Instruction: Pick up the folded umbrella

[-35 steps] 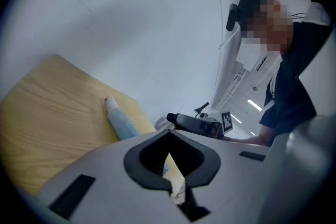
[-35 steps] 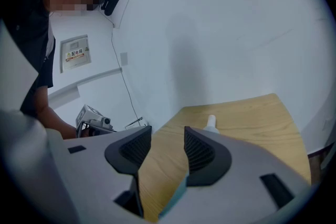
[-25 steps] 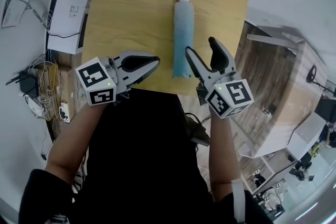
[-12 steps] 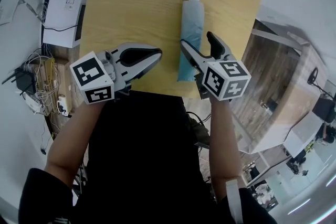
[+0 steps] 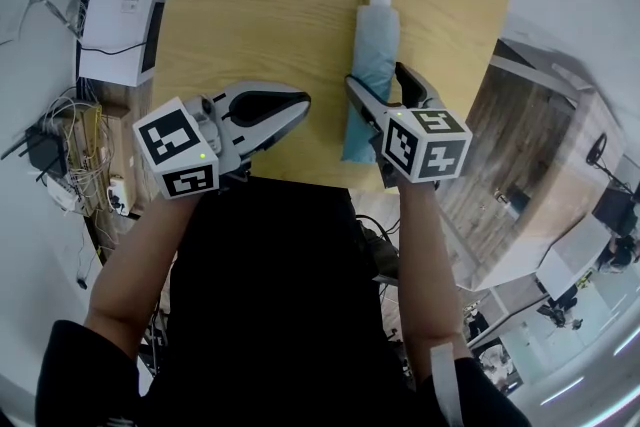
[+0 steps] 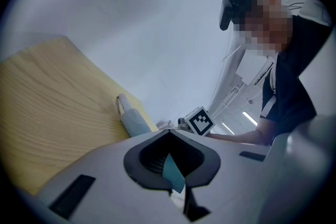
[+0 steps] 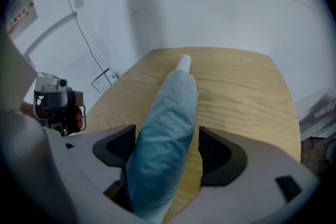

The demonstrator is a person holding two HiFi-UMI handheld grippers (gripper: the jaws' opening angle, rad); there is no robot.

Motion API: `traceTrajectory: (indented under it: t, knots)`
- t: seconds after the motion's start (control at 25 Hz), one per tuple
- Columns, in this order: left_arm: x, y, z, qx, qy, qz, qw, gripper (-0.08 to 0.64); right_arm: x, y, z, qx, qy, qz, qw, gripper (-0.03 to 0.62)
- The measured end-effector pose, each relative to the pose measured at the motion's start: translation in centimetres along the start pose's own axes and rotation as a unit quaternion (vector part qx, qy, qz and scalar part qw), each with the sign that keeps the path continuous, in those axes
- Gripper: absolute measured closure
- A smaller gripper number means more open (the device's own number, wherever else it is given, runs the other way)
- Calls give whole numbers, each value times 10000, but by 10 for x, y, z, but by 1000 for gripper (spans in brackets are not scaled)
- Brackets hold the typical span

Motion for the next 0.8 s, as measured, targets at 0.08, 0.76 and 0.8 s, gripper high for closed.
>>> traceTrajectory:
  t: [0.08, 0.76, 0.8]
  knots:
    - [0, 1, 0, -7, -12, -3, 10000, 549, -1, 3, 2, 20, 96, -53, 9999, 224]
    - [-3, -3, -5, -104, 5, 77, 9999, 549, 4, 7, -8, -208, -282, -45, 9994, 298]
    - [-7, -6, -7, -108, -16, 122, 9999, 549, 3, 8, -13, -235, -395, -39, 9989, 298]
Point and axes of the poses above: the fingertips, and each gripper's own axes: z forward along the fingers, y to its left, x out of its underside, the point moved 10 cm from there along -z, backward along the fingers, and after that the axes turned 8 degrees about -x, right-handed, at the moved point
